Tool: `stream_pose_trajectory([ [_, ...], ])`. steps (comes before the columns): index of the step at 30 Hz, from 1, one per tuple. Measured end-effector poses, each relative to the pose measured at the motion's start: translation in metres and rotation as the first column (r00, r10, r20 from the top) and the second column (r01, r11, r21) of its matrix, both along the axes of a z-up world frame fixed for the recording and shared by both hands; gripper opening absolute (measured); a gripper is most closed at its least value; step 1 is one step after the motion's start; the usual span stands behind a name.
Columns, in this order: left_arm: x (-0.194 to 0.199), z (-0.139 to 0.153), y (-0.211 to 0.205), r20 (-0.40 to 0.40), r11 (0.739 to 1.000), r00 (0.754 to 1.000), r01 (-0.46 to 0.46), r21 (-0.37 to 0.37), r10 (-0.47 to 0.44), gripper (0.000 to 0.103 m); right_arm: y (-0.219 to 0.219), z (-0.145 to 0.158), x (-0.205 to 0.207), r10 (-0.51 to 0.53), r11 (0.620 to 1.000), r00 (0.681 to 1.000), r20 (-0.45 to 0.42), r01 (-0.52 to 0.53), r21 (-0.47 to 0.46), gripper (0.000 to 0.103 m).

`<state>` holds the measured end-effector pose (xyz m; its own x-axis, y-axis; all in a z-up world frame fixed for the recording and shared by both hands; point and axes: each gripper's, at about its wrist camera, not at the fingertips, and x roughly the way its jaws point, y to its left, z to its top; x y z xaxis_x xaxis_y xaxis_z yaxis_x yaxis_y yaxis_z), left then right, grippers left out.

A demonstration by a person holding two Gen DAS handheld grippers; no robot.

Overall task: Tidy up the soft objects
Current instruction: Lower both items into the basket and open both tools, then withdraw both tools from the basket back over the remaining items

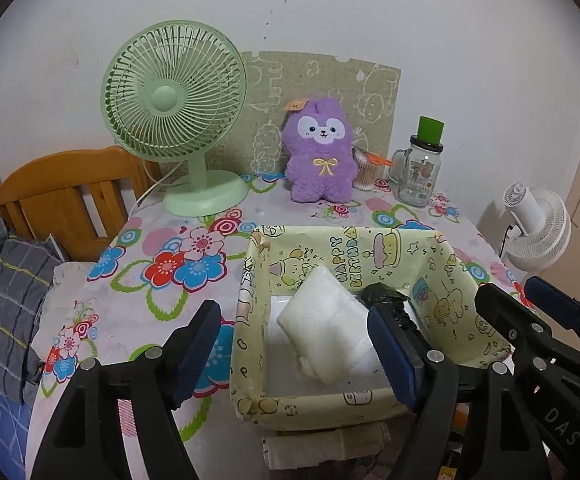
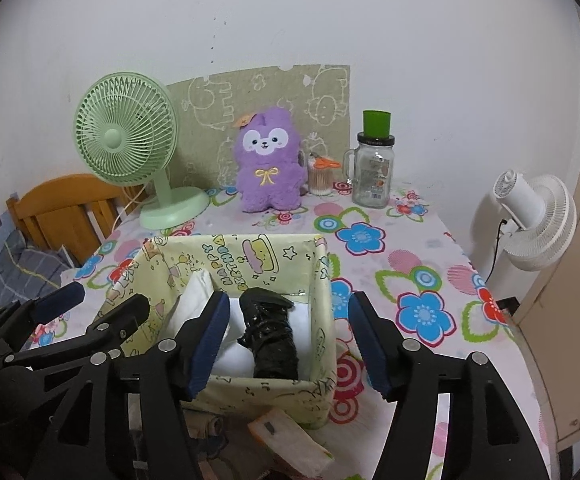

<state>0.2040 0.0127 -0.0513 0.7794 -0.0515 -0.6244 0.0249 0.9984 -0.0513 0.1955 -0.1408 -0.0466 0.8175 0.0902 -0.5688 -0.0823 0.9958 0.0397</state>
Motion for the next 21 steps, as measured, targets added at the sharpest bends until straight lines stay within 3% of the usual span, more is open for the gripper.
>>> stream_pose_trajectory([
  [4,-0.007,0.002,-0.002,0.010,1.000,1.000,0.004,0.014,-0.004,0.082,-0.002,0.005,-0.009,0.002,1.000,1.000,0.011,-0.001,-0.007,0.068],
  [8,-0.014,0.004,-0.005,0.014,0.999,1.000,0.001,0.043,-0.002,0.083,-0.005,0.010,-0.021,0.000,1.000,0.999,0.033,0.000,0.001,0.077],
  [21,-0.042,0.017,-0.003,0.051,0.999,0.999,0.015,0.028,-0.017,0.096,-0.016,0.022,-0.052,-0.009,1.000,0.998,0.069,0.010,-0.003,0.085],
])
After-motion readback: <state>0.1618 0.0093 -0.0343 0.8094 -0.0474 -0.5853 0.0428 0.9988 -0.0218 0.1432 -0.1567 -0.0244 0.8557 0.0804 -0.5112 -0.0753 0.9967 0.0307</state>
